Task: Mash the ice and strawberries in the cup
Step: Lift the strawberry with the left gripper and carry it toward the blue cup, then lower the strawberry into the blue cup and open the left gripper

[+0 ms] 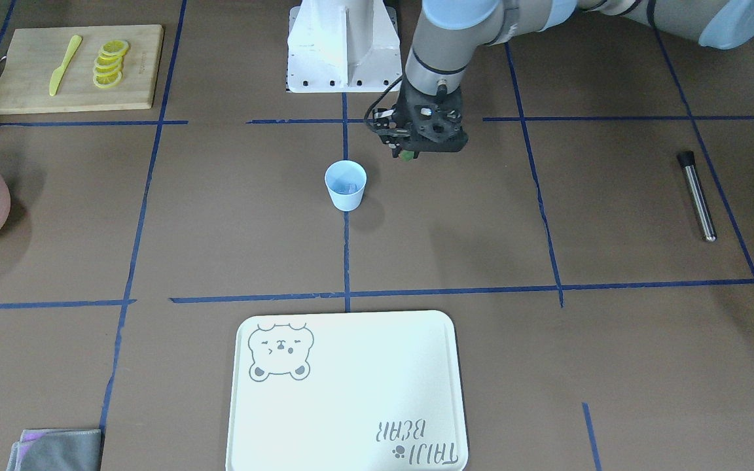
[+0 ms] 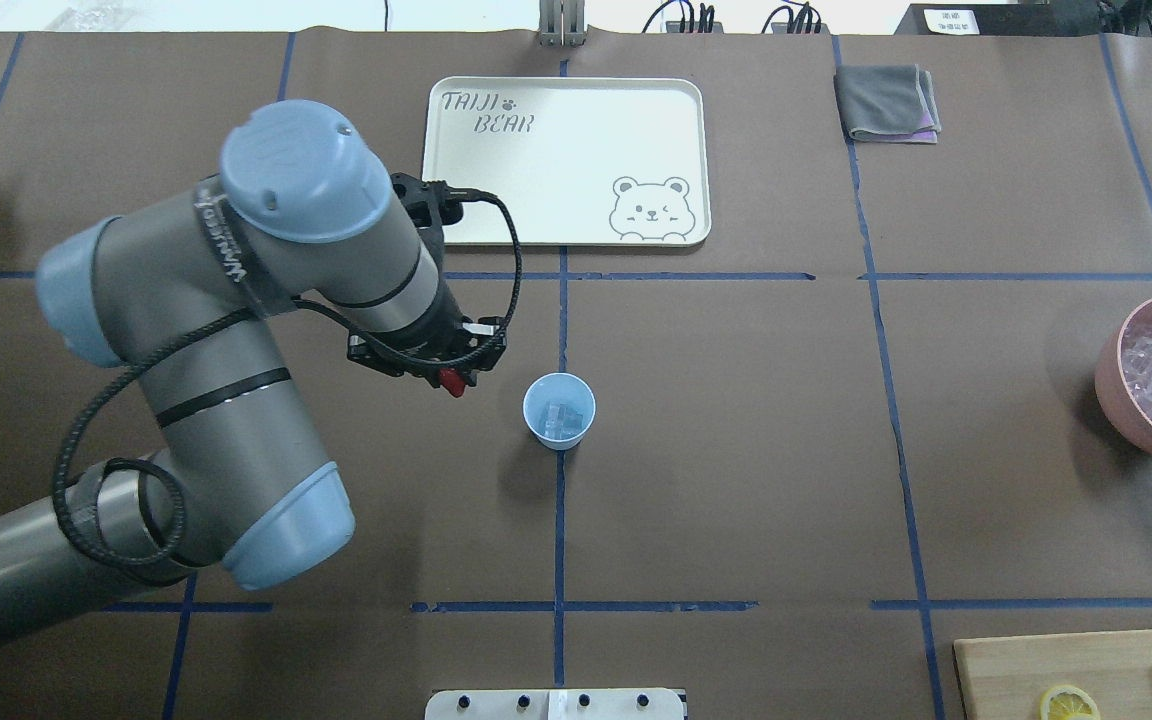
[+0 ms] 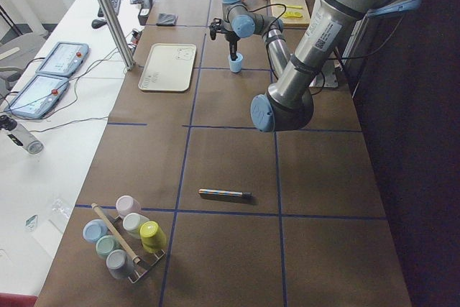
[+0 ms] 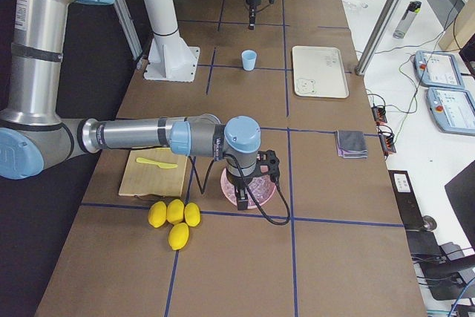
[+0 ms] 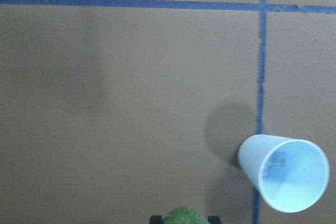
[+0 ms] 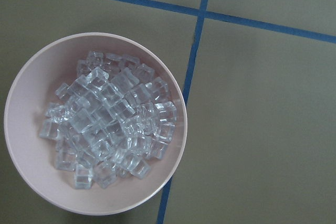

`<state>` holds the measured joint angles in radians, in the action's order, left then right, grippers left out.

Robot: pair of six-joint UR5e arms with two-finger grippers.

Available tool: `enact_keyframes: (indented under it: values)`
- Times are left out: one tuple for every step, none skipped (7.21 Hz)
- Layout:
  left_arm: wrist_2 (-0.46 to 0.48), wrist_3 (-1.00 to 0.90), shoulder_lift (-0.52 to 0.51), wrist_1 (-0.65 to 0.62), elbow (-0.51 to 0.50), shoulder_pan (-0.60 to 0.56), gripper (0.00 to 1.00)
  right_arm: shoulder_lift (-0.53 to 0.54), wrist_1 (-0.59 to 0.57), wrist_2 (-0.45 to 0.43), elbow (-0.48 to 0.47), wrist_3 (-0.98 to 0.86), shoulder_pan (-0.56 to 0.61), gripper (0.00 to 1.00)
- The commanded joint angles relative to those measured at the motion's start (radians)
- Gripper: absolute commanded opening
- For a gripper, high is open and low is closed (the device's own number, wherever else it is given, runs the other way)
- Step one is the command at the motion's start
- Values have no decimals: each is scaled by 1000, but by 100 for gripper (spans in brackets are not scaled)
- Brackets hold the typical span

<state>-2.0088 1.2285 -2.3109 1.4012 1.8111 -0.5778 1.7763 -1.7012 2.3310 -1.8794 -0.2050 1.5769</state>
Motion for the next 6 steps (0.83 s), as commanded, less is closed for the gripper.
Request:
enact_keyframes:
  values:
    - [56,78,-125,13,-142,51,1,0,0,-1,-1,-1,0,99]
    - [80,109,-169,15,-180,79,2,0,0,-1,-1,-1,0,99]
    - [82,123,-176,24,-187,96,5,0,0,-1,0,-1,0,99]
    - [82,126,-176,36,-187,99,16,0,0,-1,0,-1,0,99]
    - [82,121,-174,38,-187,99,36,0,0,-1,2,-1,0,99]
    - [81,120,-173,38,-182,99,42,0,0,-1,2,-1,0,99]
